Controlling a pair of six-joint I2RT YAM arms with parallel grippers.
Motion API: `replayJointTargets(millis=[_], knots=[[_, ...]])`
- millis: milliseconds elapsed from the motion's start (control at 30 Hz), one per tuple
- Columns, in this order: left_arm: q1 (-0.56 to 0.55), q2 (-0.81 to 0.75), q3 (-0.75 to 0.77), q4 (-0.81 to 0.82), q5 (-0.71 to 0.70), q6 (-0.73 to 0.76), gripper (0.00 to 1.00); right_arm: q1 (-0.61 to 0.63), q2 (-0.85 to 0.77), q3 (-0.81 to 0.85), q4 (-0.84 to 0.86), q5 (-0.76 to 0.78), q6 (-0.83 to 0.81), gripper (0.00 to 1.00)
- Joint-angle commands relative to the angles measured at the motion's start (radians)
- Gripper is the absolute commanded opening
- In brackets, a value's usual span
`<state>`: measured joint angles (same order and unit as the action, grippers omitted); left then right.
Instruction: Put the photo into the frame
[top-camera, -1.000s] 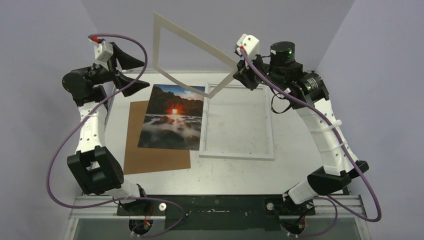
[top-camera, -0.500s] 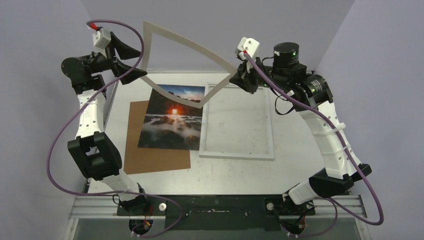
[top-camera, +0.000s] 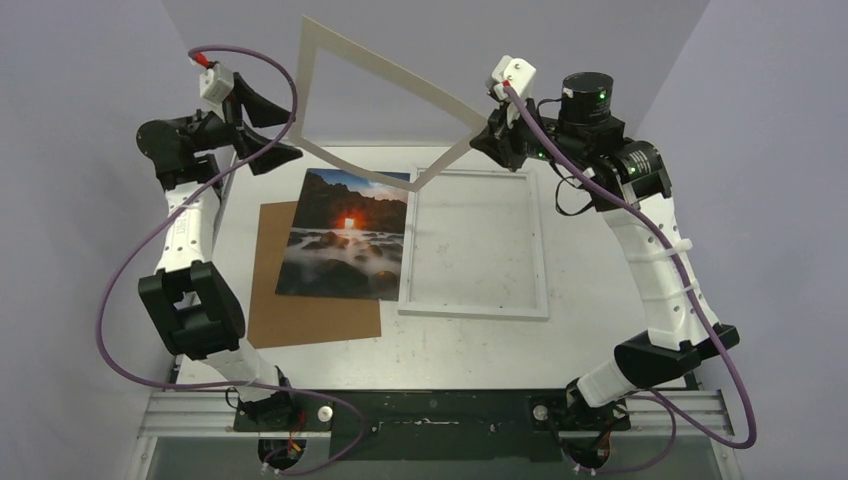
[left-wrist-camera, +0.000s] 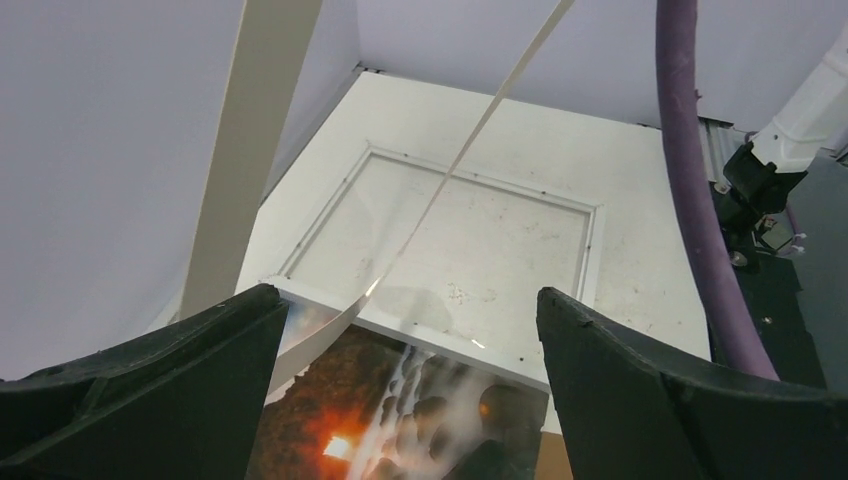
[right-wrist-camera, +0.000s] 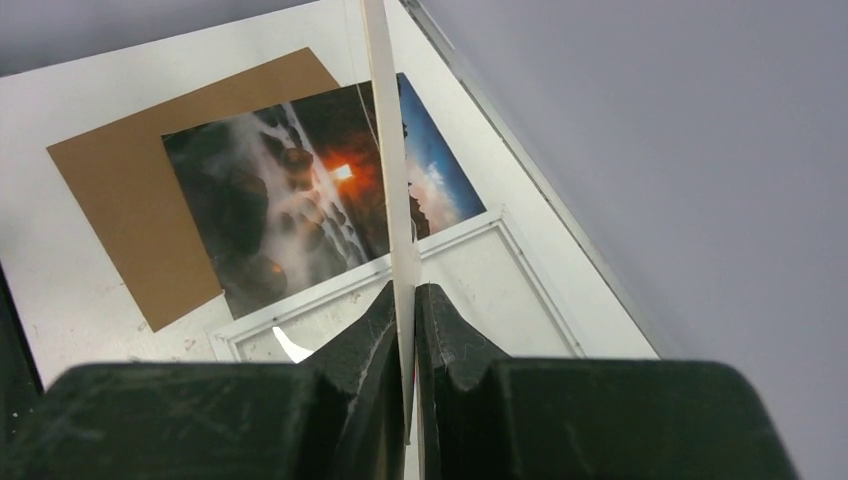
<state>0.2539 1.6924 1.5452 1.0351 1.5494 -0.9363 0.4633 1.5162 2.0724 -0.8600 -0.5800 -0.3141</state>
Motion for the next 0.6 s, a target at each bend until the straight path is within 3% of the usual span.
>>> replayJointTargets(millis=[0, 167, 333, 433, 467, 500, 567], knots=[[0.069, -0.026, 0.055, 0.044, -0.039, -0.012, 0.97, -0.031, -0.017, -0.008, 0.065, -0.038, 0.003, 0.05], [0.131, 0.013, 0.159, 0.032, -0.062, -0.040, 0.99, -0.036, -0.024, -0.054, 0.092, -0.056, 0.012, 0.05], [0.100, 0.003, 0.127, 0.034, -0.050, -0.008, 0.96, -0.036, -0.021, -0.044, 0.106, -0.078, 0.008, 0.05], [0.075, 0.004, 0.122, -0.091, -0.184, 0.083, 0.97, -0.038, -0.013, -0.035, 0.115, -0.048, 0.008, 0.05], [0.073, -0.001, 0.133, -0.238, -0.272, 0.173, 0.96, -0.040, -0.005, -0.029, 0.117, -0.031, 0.014, 0.05], [0.060, -0.014, 0.163, -0.504, -0.399, 0.342, 0.96, -0.043, 0.007, -0.015, 0.114, -0.022, 0.023, 0.05], [-0.019, -0.023, 0.321, -1.165, -0.609, 0.804, 0.96, -0.049, 0.032, 0.021, 0.098, -0.014, 0.036, 0.05]])
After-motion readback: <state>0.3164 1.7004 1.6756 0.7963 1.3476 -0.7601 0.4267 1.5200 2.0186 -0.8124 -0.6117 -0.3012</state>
